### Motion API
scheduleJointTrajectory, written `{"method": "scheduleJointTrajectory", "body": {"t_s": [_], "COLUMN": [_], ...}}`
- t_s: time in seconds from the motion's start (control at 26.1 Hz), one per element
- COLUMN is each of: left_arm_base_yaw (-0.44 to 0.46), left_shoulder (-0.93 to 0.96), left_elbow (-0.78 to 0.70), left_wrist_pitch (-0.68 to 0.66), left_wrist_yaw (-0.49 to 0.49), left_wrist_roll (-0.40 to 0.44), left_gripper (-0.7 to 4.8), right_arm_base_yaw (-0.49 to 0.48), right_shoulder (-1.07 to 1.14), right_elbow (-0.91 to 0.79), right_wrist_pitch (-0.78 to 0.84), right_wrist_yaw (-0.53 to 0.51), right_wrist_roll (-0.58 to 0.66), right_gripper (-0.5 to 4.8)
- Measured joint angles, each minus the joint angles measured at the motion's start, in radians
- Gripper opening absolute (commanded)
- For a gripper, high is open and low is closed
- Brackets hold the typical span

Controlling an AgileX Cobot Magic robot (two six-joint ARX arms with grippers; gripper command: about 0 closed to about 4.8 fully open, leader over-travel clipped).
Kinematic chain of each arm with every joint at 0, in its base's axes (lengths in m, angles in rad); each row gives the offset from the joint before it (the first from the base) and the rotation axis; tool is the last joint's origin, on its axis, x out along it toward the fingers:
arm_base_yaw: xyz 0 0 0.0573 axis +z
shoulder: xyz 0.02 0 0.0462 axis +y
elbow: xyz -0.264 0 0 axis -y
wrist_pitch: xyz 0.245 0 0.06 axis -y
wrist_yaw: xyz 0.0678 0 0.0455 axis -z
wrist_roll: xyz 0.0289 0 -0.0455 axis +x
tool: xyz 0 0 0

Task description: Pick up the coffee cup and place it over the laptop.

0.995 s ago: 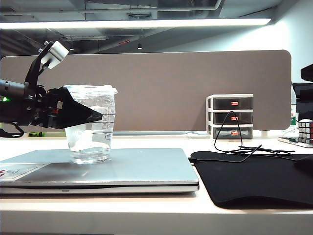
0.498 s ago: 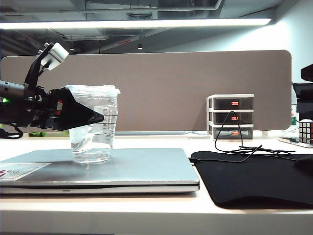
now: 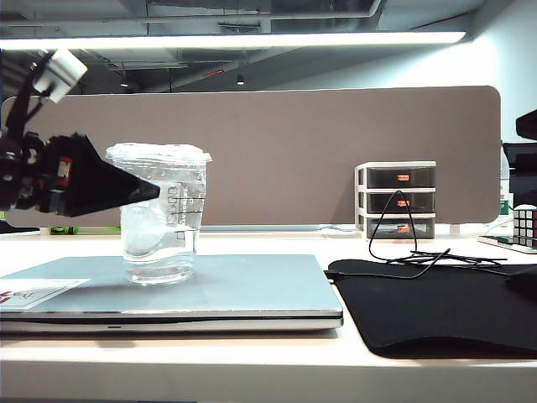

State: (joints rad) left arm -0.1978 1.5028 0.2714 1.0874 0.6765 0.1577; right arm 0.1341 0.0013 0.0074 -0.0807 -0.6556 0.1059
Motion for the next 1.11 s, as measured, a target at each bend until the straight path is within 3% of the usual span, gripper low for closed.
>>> {"method": "scheduleJointTrajectory", "body": {"t_s": [0.38,0.65,0.92,1.03,1.11], "left_arm_base_yaw": [0.0,0.0,0.0,0.0,0.0], "left_shoulder": [-0.044,-0.295,-0.481,-0.57,-0.65], "left_elbow": [-0.079,-0.217,-0.237,-0.238,-0.238], "left_wrist_pitch": [0.001,0.003,-0.113,-0.197,-0.255], "left_wrist_yaw": [-0.04,-0.148,-0.246,-0.286,-0.324], "left_wrist_roll": [-0.042,-0.088,-0.106,-0.106,-0.106], "left_gripper": [4.05,3.93,1.94,0.54,0.21], "right_arm_base_yaw": [0.0,0.0,0.0,0.0,0.0], "right_shoulder": [0.0,0.0,0.0,0.0,0.0], "right_elbow": [0.0,0.0,0.0,0.0,0.0], "right_wrist_pitch": [0.0,0.0,0.002,0.022,0.039], "right_wrist_yaw": [0.0,0.0,0.0,0.008,0.041], "right_wrist_roll": [0.0,0.0,0.0,0.0,-0.001], "right_gripper": [-0.06,-0.06,-0.06,-0.06,-0.06]}}
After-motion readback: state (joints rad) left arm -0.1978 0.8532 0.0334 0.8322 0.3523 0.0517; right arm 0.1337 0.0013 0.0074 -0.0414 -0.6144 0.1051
